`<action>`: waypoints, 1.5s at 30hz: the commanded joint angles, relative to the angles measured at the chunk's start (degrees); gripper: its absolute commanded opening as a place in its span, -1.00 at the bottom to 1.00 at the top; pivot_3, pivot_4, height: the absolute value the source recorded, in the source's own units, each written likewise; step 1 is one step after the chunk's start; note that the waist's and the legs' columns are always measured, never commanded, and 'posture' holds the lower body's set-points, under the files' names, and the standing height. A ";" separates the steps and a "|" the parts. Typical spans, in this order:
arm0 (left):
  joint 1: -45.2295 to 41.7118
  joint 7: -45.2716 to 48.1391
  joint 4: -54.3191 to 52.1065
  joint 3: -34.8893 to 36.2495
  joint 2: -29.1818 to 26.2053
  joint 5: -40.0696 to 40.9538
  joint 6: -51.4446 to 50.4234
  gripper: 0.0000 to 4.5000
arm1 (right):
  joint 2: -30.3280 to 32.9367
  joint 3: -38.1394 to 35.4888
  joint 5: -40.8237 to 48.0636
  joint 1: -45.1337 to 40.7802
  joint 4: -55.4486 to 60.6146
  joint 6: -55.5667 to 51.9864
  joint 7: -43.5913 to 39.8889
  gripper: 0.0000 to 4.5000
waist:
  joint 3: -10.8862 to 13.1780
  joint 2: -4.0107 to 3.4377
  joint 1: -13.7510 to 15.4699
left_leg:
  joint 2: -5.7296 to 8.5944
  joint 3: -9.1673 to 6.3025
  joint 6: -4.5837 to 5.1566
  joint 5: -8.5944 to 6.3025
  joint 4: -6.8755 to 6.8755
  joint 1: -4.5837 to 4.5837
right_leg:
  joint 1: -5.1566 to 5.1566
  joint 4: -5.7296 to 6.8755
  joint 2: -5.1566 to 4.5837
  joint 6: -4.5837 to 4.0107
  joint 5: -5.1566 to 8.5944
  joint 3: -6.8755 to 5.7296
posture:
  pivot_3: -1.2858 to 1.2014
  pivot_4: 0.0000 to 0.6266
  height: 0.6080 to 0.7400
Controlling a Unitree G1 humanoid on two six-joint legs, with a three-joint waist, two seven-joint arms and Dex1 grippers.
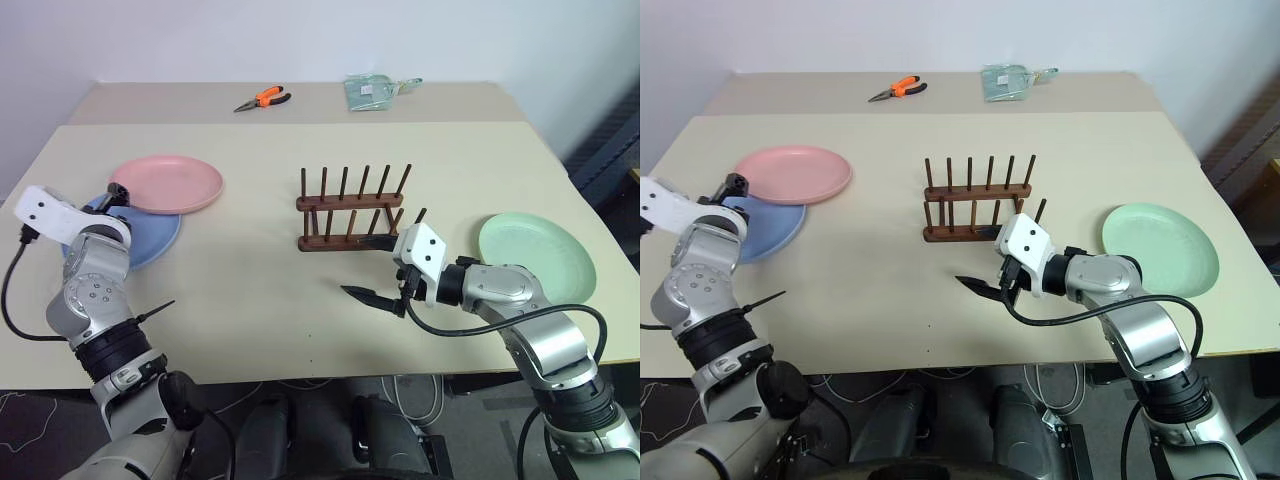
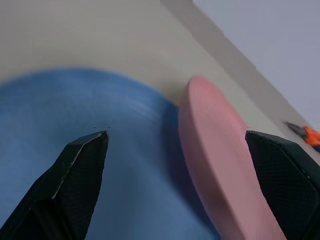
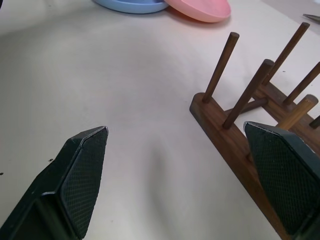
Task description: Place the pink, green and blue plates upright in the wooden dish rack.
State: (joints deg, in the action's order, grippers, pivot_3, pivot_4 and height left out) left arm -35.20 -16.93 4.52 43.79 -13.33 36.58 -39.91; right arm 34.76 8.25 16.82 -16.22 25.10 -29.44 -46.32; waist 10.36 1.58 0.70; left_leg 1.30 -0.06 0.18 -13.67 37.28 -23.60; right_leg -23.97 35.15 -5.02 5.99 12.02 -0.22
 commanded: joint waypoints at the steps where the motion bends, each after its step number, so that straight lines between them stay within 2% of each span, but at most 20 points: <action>1: -3.41 2.00 3.50 0.48 -1.92 3.80 -0.61 0.89 | -0.38 -0.47 -0.65 0.10 2.38 1.71 1.29 0.99 | 0.00 0.02 -0.01 | 0.00 0.00 0.00 0.00 0.00 0.00 | 0.00 0.00 0.01 0.00 0.00 0.00 | 0.03 -0.52 0.96; 3: -4.96 2.54 6.98 1.12 -2.39 5.48 -0.69 0.68 | -0.60 -0.51 -1.28 0.21 2.30 2.35 2.13 1.00 | 0.00 0.02 -0.02 | 0.00 0.00 -0.01 0.01 -0.01 0.01 | -0.01 0.02 0.02 0.00 0.00 0.00 | 0.03 -0.52 0.96; 7: -6.23 2.38 9.55 2.12 -2.74 7.27 1.17 -0.21 | -0.81 -1.59 0.56 -0.10 2.79 0.81 2.58 1.00 | 0.00 0.02 -0.23 | -0.01 0.02 -0.02 0.01 -0.02 0.01 | -0.02 0.01 0.03 -0.01 0.00 0.00 | 0.03 -0.52 0.96; 8: -6.28 3.11 9.07 2.02 -2.72 7.93 1.64 -0.49 | -0.68 -2.25 1.41 -0.13 3.09 0.09 2.56 1.00 | 0.01 0.03 -0.24 | -0.02 0.01 -0.02 0.01 -0.03 0.01 | -0.02 0.01 0.03 0.00 0.00 0.00 | 0.03 -0.52 0.96; 10: -5.85 5.24 6.76 1.39 -2.39 9.52 2.37 -0.91 | -0.15 -3.06 2.20 0.01 3.71 -0.53 2.56 1.00 | 0.03 0.06 -0.13 | -0.03 0.01 -0.02 0.01 -0.03 0.01 | -0.03 0.01 0.03 -0.01 0.00 0.00 | 0.03 -0.52 0.96; 11: -5.47 6.21 5.37 0.94 -2.14 10.24 2.55 -0.96 | 0.11 -3.35 2.25 0.11 4.01 -0.57 2.60 1.00 | 0.03 0.09 -0.11 | -0.02 0.01 -0.02 0.01 -0.03 0.00 | -0.03 0.01 0.02 -0.01 0.00 0.00 | 0.03 -0.52 0.96; 15: -2.57 11.65 -3.90 -5.22 -1.21 11.32 1.96 -0.96 | 0.98 -4.47 0.76 -1.84 4.78 1.07 3.65 1.00 | 0.03 0.10 -0.07 | -0.02 0.02 -0.06 0.00 -0.05 -0.01 | -0.03 -0.01 -0.02 -0.01 0.00 0.01 | 0.03 -0.52 0.96; 19: -2.20 14.44 -13.26 -14.29 1.47 12.67 -0.47 -0.96 | -0.66 -3.14 -4.56 -9.15 2.66 6.48 6.86 1.00 | 0.04 0.10 0.03 | -0.01 0.03 -0.10 0.01 -0.02 -0.01 | -0.02 -0.03 -0.03 -0.10 0.01 0.02 | 0.03 -0.52 0.96; 21: -2.66 16.01 -16.84 -19.72 2.42 12.19 -1.46 -0.96 | -0.74 -1.29 -9.87 -13.23 -0.32 10.62 8.91 1.00 | 0.04 0.11 0.04 | 0.00 0.03 -0.10 0.02 -0.02 -0.02 | -0.02 -0.04 -0.03 -0.17 0.04 0.02 | 0.03 -0.52 0.96; 25: -3.97 15.45 -19.27 -25.98 5.27 11.65 -2.03 -0.96 | 0.79 3.50 -20.79 -18.48 -6.40 21.19 10.59 1.00 | 0.04 0.11 -0.06 | 0.01 0.05 -0.10 0.02 -0.09 -0.01 | -0.03 -0.07 -0.01 -0.18 0.05 0.02 | 0.03 -0.52 0.96; 28: -5.62 13.88 -19.59 -28.68 8.45 12.28 -2.40 -0.96 | 2.59 7.84 -31.04 -20.68 -12.01 29.51 12.83 1.00 | 0.04 0.10 -0.20 | 0.01 0.08 -0.09 0.03 -0.11 -0.01 | -0.07 -0.04 0.02 -0.17 0.05 0.03 | 0.03 -0.52 0.96; 32: -6.07 13.53 -19.82 -30.14 10.34 13.55 -3.19 -0.96 | 2.72 9.23 -39.93 -22.15 -17.68 34.13 17.54 1.00 | 0.05 0.10 -0.26 | 0.01 0.11 -0.09 0.04 -0.10 -0.01 | -0.07 -0.05 0.03 -0.17 0.05 0.04 | 0.03 -0.52 0.96; 33: -5.90 13.77 -19.95 -30.38 10.51 14.05 -3.64 -1.00 | 2.53 9.03 -41.34 -22.34 -18.61 34.56 18.55 0.77 | 0.05 0.10 -0.26 | 0.01 0.11 -0.09 0.04 -0.10 -0.01 | -0.07 -0.04 0.03 -0.17 0.05 0.04 | 0.03 -0.52 0.96; 35: -5.41 14.06 -20.13 -30.68 10.33 14.63 -4.40 -1.00 | 2.43 8.76 -43.82 -22.50 -19.83 35.59 20.01 0.44 | 0.05 0.11 -0.26 | 0.00 0.11 -0.09 0.04 -0.10 -0.01 | -0.07 -0.04 0.03 -0.17 0.05 0.04 | 0.03 -0.52 0.96; 38: -4.13 14.52 -19.98 -30.53 10.15 15.42 -5.50 -1.00 | 2.31 8.28 -45.64 -21.96 -20.64 36.49 21.13 -0.21 | 0.05 0.11 -0.26 | 0.00 0.10 -0.09 0.04 -0.10 -0.01 | -0.07 -0.05 0.04 -0.17 0.05 0.04 | 0.03 -0.52 0.96; 39: -3.79 14.47 -19.86 -30.28 10.32 16.02 -5.83 -0.65 | 2.34 8.14 -46.14 -21.73 -20.77 36.81 21.44 -0.46 | 0.05 0.11 -0.27 | 0.00 0.10 -0.09 0.04 -0.10 -0.01 | -0.07 -0.05 0.04 -0.17 0.05 0.04 | 0.03 -0.52 0.96; 41: -3.28 14.23 -19.62 -29.80 10.58 17.49 -6.57 -0.29 | 2.39 7.96 -47.26 -21.21 -20.79 37.54 22.09 -0.94 | 0.06 0.13 -0.18 | 0.00 0.09 -0.09 0.05 -0.09 -0.01 | -0.06 -0.04 0.05 -0.17 0.05 0.04 | 0.03 -0.52 0.96; 42: -3.14 14.01 -19.47 -29.52 10.82 18.16 -6.63 -0.05 | 2.34 7.87 -47.88 -20.87 -20.71 37.82 22.45 -1.00 | 0.08 0.09 -0.11 | 0.00 0.08 -0.09 0.05 -0.09 -0.02 | -0.06 -0.05 0.05 -0.18 0.06 0.04 | 0.03 -0.52 0.96; 45: -3.37 13.56 -19.18 -28.31 11.36 18.25 -4.32 0.60 | 2.29 7.57 -49.12 -19.70 -20.20 38.07 23.13 -1.00 | 0.11 0.09 -0.09 | 0.02 0.09 -0.09 0.05 -0.09 -0.02 | -0.05 -0.06 0.03 -0.19 0.06 0.06 | 0.03 -0.52 0.96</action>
State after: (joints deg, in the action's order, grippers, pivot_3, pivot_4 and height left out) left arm -37.91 -3.36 -13.30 14.48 -2.07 53.81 -45.85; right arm 36.93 18.00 -31.65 -35.96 2.89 8.05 -24.55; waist 10.47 1.67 0.61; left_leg 1.32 0.02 0.09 -13.63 37.19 -23.62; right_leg -24.02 35.08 -4.99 5.80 12.08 -0.16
